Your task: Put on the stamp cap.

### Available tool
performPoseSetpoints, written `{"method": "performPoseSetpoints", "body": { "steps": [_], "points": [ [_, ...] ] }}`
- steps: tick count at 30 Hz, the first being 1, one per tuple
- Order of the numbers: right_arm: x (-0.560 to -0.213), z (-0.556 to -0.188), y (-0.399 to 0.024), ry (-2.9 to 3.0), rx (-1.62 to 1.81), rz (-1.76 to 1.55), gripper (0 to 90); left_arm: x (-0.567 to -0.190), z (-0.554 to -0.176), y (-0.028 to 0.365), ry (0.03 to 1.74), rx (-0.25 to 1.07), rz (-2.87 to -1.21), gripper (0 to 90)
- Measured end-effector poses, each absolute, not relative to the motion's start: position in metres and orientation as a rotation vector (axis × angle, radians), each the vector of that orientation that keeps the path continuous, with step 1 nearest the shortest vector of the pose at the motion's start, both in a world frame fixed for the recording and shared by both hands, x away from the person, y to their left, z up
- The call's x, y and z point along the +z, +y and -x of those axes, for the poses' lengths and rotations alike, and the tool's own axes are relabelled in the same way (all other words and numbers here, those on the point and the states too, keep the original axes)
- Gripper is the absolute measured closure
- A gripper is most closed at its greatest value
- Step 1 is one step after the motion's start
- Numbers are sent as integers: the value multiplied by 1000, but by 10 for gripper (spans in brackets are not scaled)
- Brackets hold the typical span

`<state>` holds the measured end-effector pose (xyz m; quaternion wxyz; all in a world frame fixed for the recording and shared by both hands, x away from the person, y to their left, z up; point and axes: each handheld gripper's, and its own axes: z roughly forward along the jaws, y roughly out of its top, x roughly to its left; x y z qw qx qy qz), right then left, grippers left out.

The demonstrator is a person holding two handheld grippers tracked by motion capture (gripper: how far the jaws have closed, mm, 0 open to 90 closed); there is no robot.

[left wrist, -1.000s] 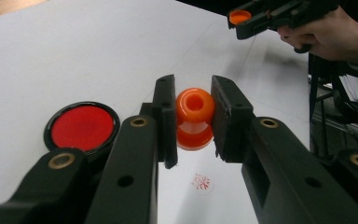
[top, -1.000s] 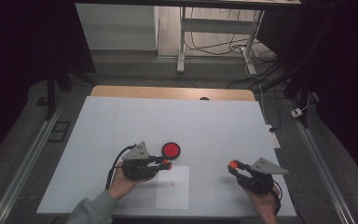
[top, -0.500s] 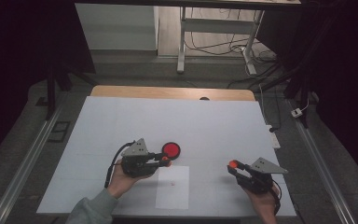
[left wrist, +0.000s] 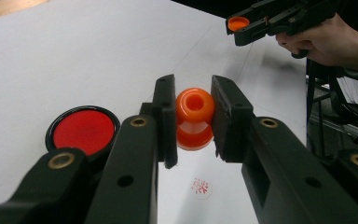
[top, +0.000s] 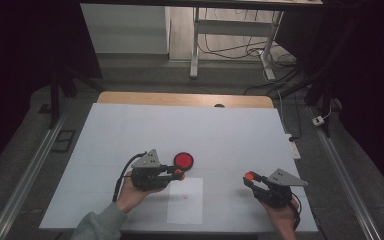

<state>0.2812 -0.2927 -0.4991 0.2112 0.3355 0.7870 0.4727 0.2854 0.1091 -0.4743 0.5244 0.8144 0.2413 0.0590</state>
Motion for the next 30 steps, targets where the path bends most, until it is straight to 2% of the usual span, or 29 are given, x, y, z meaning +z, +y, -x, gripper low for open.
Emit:
{"method": "performPoseSetpoints", "body": {
  "steps": [30],
  "points": [
    [-500, -280, -279, 2224, 1327, -892, 642, -476, -284, 103, 561, 128, -1969, 725]
  ]
}}
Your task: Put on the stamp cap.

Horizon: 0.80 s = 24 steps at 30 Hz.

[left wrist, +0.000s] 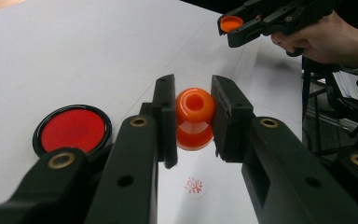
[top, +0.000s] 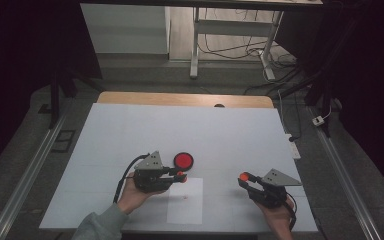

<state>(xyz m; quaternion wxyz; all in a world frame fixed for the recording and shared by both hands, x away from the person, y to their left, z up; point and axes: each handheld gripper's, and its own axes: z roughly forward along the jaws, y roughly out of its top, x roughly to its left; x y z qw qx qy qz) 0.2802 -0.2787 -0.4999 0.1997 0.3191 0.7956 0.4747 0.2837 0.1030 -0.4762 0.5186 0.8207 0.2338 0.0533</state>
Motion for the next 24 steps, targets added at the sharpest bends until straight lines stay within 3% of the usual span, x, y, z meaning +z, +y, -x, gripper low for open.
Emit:
{"method": "performPoseSetpoints", "body": {
  "steps": [24],
  "points": [
    [-507, -278, -238, 2324, 1355, -795, 642, -478, -282, 97, 546, 114, -1980, 726]
  ]
}}
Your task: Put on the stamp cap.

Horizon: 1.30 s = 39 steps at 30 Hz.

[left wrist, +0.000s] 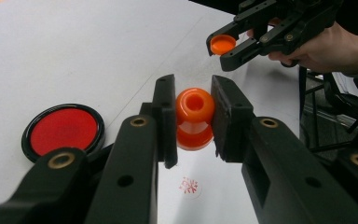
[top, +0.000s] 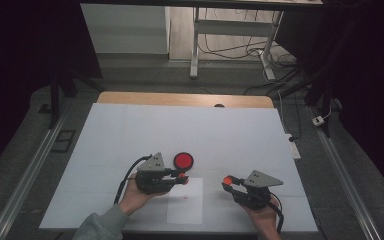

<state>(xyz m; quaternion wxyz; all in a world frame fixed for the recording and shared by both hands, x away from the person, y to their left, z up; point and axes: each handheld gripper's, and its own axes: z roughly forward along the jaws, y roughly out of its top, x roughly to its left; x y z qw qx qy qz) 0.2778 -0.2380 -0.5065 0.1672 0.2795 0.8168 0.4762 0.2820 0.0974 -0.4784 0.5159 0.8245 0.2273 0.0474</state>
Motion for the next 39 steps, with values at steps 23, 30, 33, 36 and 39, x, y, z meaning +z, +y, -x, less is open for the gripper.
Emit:
{"method": "performPoseSetpoints", "body": {
  "steps": [23, 30, 33, 36, 39],
  "points": [
    [-512, -269, -196, 2415, 1375, -686, 642, -481, -278, 87, 514, 96, -2002, 725],
    [-514, -266, -182, 2441, 1388, -654, 642, -481, -276, 82, 498, 89, -2008, 725],
    [-515, -264, -176, 2453, 1388, -637, 642, -481, -275, 80, 492, 88, -2012, 725],
    [-516, -263, -171, 2466, 1403, -618, 641, -482, -274, 78, 487, 85, -2015, 725],
    [-517, -262, -166, 2475, 1408, -603, 642, -482, -273, 76, 481, 83, -2020, 725]
  ]
}}
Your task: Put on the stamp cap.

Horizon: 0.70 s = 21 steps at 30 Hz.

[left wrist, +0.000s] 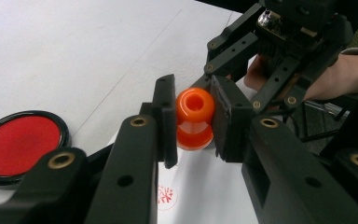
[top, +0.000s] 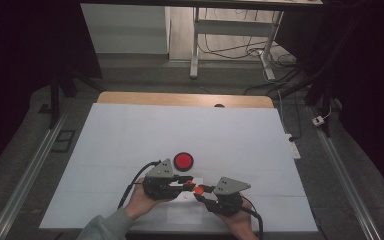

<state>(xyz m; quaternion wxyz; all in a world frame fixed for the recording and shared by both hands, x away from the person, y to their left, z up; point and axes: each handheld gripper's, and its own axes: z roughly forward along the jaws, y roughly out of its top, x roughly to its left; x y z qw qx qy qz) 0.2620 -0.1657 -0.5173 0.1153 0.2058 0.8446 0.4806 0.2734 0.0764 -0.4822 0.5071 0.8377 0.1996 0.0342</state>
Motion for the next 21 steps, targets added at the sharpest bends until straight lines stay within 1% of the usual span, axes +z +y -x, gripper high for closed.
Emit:
{"method": "performPoseSetpoints", "body": {
  "steps": [9, 21],
  "points": [
    [-518, -258, -156, 2494, 1401, -563, 642, -484, -271, 73, 467, 75, -2027, 725],
    [-517, -258, -157, 2483, 1418, -579, 642, -486, -270, 70, 462, 69, -2038, 725]
  ]
}}
